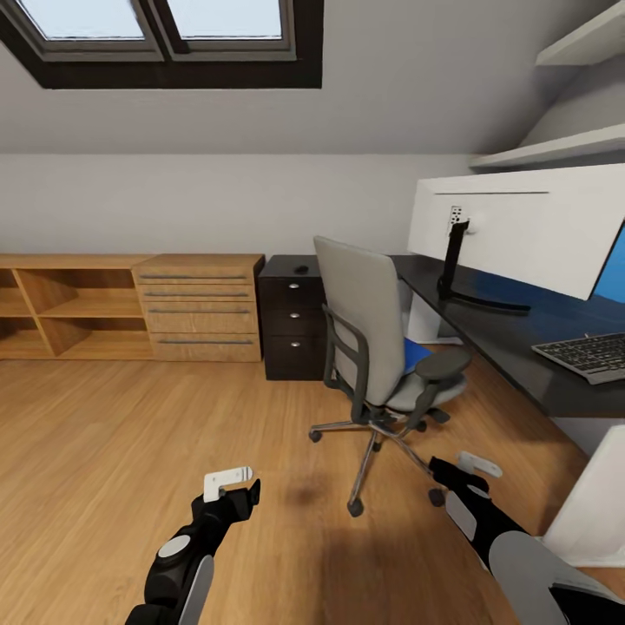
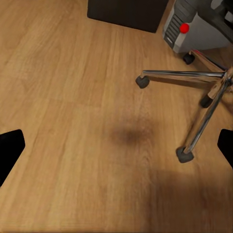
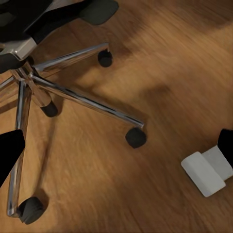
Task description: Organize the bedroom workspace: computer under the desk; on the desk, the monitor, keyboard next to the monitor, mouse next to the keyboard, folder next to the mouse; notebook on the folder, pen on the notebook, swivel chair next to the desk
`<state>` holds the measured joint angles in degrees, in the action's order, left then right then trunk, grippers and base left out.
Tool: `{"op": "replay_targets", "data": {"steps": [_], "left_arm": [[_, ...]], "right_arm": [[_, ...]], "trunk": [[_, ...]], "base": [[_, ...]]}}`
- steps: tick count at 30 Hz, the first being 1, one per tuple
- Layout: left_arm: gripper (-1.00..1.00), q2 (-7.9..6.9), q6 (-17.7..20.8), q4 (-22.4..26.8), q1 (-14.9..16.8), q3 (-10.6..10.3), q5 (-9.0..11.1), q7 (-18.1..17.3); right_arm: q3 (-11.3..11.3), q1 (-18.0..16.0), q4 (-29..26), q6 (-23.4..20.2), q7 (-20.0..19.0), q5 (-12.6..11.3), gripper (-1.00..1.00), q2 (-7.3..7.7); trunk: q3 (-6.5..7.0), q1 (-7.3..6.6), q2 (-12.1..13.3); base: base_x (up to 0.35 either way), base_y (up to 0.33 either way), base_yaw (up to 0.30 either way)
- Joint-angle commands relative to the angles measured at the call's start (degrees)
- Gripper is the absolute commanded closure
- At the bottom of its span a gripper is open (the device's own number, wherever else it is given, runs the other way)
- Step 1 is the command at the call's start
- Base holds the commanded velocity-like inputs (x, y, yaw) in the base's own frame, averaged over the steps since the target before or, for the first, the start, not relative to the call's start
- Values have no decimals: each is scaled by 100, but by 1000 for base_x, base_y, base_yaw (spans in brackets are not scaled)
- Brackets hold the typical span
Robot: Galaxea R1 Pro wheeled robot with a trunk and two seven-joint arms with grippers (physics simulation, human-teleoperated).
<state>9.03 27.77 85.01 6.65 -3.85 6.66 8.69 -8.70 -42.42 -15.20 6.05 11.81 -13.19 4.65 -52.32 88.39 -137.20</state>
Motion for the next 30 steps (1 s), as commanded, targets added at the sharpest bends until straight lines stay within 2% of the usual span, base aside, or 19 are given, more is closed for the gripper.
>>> {"op": "replay_targets", "data": {"steps": [1,11,26,28,29,30], "left_arm": [[-100,-3,23,7,3,-2,62,48],[-100,-33,35,128,3,7,79,29],[-100,-38,224,324,3,14,80,46],[-100,-39,302,317,3,18,80,49],[-100,-41,580,309,3,22,81,52],[-100,-41,626,308,3,23,81,52]], "right_arm": [[17,-4,6,38,2,-61,-100,1],[9,-4,13,51,-21,-66,-100,26],[8,2,10,85,-29,-49,-100,51],[12,3,21,145,-26,-47,-100,60],[26,0,47,332,-7,-39,-100,85],[28,0,50,356,-4,-38,-100,95]], "trunk": [[-8,-1,-3],[-13,-1,-3],[-283,328,-604],[-327,333,-607],[-349,336,-608],[-371,339,-609]], "base": [[0,-41,0],[0,-13,0],[0,0,0],[0,0,0],[0,0,0],[0,0,0]]}}
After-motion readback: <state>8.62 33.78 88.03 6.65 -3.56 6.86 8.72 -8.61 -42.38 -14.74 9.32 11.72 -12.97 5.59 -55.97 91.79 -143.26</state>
